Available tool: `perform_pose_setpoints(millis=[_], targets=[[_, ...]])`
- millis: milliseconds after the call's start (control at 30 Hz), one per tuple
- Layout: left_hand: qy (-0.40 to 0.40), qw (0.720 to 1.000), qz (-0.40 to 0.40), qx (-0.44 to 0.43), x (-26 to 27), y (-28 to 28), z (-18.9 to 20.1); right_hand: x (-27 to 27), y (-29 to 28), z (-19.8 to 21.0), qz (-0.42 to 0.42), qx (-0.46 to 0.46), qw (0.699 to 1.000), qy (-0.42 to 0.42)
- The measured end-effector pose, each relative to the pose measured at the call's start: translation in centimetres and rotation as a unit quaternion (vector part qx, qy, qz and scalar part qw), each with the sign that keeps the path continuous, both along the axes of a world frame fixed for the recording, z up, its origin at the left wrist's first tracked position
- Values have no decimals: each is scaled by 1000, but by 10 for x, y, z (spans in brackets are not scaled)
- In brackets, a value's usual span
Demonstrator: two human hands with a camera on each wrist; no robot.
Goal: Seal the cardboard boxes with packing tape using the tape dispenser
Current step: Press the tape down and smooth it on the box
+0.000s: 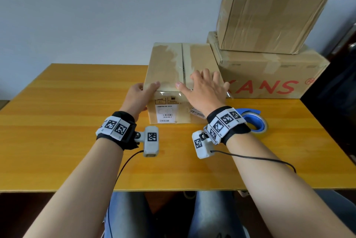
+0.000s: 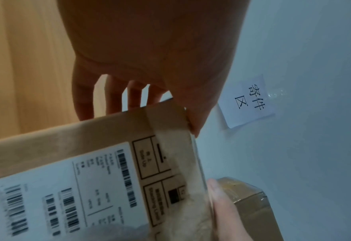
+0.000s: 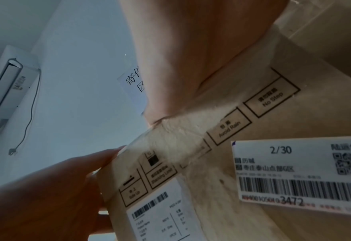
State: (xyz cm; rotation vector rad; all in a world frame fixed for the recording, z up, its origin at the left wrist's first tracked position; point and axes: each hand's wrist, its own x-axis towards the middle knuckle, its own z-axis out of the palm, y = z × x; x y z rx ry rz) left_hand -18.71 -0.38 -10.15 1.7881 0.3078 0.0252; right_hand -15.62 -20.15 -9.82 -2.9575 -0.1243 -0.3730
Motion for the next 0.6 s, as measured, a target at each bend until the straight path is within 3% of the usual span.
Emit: perform_pose_setpoints(millis=[133,333,500,600], targets=[[-41,998,3,48,1,5,-2,-2,2,1,8,8,1000,7],[-26,997,-13,77,2,0,5,-1,-12,12,24,59,998,4],[15,986,-18,168,4,-17,18,-3,14,25,-36,20,998,50],[12,986,10,167,7,-19,15,-6,24,21,-40,-8,998,49]])
